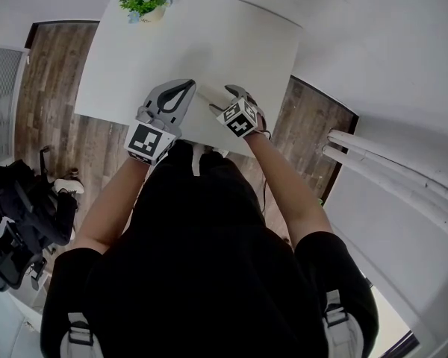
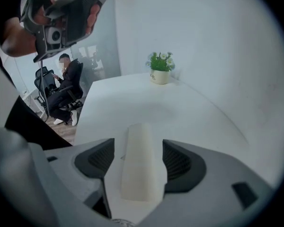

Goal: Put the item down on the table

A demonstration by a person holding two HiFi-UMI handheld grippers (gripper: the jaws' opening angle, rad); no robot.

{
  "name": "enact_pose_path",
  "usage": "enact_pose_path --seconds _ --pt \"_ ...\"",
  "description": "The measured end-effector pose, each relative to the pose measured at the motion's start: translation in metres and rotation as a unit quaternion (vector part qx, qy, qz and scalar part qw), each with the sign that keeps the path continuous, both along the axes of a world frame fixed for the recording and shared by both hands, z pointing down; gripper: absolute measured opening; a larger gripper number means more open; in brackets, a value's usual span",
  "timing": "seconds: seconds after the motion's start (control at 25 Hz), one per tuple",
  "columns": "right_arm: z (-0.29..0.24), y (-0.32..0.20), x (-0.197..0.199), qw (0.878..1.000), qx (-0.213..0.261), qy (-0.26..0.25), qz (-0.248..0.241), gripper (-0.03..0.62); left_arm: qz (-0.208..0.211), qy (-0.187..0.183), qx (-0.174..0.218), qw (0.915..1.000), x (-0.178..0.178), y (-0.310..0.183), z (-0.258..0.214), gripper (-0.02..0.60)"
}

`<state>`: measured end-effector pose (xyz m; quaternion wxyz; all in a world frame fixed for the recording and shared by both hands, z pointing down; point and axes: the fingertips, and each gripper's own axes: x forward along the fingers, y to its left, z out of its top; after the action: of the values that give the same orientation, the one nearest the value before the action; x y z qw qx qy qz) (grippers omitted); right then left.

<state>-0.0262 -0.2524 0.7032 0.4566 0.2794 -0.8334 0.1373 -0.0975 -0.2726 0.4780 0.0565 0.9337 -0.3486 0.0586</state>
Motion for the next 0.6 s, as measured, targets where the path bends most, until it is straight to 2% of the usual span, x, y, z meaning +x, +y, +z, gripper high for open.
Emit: enact_pose_path --seconds 0.16,0.36,0.48,0.6 --pt "-0.049 -0.001 0.005 0.997 0.028 -0.057 0.032 0.309 0.005 0.001 0.007 1.0 0.003 0.007 -0.01 -0.006" --pt "-0.105 -0.003 0.018 0.988 0.066 -0.125 0.065 0.305 0.011 0.006 0.011 0.9999 0.011 0.012 -0.023 -0.006" --pt "-0.147 -0.001 0.019 0.977 0.102 -0.172 0.069 0.291 0.014 0.001 0.007 0.9999 0.013 0.015 -0.03 -0.006" --pt "-0.194 0.003 0.024 0.962 0.141 -0.218 0.08 0.271 0.022 0.016 0.011 0.9996 0.021 0.018 -0.044 -0.006"
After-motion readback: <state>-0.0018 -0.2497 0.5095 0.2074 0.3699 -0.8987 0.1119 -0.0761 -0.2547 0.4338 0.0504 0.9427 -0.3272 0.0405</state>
